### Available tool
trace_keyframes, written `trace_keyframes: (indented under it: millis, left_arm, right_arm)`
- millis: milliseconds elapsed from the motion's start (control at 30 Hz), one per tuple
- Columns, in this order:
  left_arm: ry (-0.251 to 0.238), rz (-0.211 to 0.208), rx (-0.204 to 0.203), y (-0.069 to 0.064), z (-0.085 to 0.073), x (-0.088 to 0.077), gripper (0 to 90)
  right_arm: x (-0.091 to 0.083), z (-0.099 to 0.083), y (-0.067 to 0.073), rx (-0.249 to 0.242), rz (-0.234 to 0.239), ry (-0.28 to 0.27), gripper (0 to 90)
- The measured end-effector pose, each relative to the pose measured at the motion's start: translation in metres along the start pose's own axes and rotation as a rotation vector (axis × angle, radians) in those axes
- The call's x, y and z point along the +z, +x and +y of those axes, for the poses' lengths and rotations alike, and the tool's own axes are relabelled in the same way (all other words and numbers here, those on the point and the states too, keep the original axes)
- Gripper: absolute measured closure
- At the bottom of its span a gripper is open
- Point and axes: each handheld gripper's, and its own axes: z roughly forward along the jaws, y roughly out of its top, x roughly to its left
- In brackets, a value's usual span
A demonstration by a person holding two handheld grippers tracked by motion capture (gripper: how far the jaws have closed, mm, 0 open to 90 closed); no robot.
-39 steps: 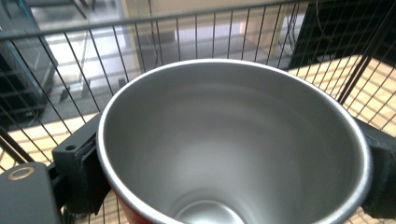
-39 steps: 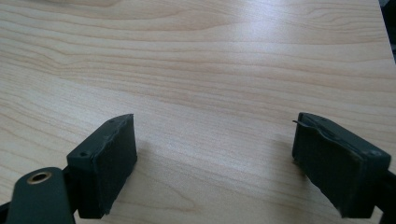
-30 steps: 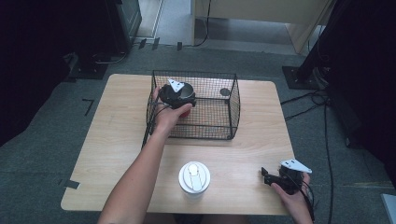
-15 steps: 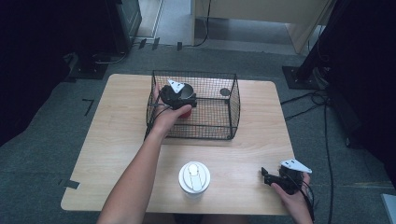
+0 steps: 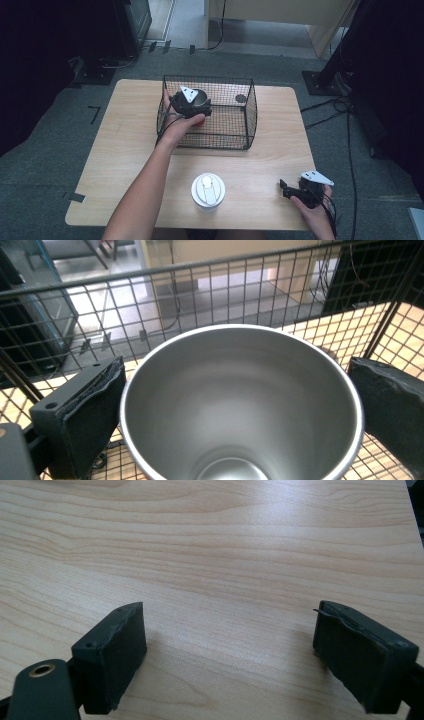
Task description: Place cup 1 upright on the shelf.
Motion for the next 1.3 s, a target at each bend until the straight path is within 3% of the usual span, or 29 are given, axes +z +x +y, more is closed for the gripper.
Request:
trace_keyframes:
  millis: [300, 467, 767, 967, 1300]
  left_arm:
    - [-0.056, 0.009, -0.002, 0.003, 0.004, -0.007, 0.0]
    - [-0.115, 0.012, 0.002, 0.004, 0.01, -0.014, 0.0]
    - [-0.196, 0.016, -0.035, 0.012, 0.021, -0.027, 0.0]
    - [-0.264, 0.012, -0.075, 0.022, 0.032, -0.045, 0.0]
    - [-0.316, -0.016, -0.081, 0.031, 0.037, -0.079, 0.0]
  right_arm:
    - [0.0, 0.0, 0.0, 0.0, 0.0, 0.0, 13.7]
    - [0.0, 0.0, 0.0, -0.001, 0.0, 0.0, 13.7]
    - [0.0, 0.0, 0.0, -0.001, 0.0, 0.0, 13.7]
    - [0.0, 0.0, 0.0, -0.001, -0.001, 0.0, 13.7]
    - [0.0, 0.0, 0.0, -0.003, -0.003, 0.0, 13.6]
